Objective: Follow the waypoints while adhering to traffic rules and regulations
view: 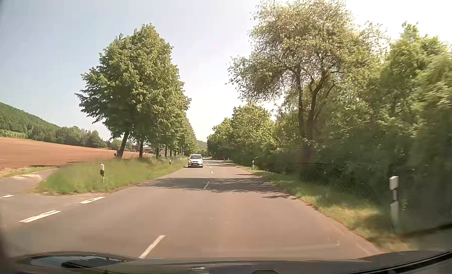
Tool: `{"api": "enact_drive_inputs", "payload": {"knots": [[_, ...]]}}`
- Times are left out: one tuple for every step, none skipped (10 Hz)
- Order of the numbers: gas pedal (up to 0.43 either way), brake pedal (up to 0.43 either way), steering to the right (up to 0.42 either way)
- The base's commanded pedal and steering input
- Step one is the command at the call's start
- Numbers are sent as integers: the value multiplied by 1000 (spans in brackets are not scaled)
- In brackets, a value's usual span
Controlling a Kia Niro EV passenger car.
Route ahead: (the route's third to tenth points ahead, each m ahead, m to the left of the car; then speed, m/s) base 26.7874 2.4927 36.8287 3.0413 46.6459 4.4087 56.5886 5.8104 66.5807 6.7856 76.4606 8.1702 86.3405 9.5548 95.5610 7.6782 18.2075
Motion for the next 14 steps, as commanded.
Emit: {"api": "enact_drive_inputs", "payload": {"knots": [[0,110,-11],[0,110,-12],[0,110,-12],[0,110,-13],[0,110,-15],[0,110,-17],[0,110,-18],[0,110,-18],[0,110,-19],[0,110,-20],[0,110,-20],[0,110,-19],[0,110,-19],[0,110,-19]]}}
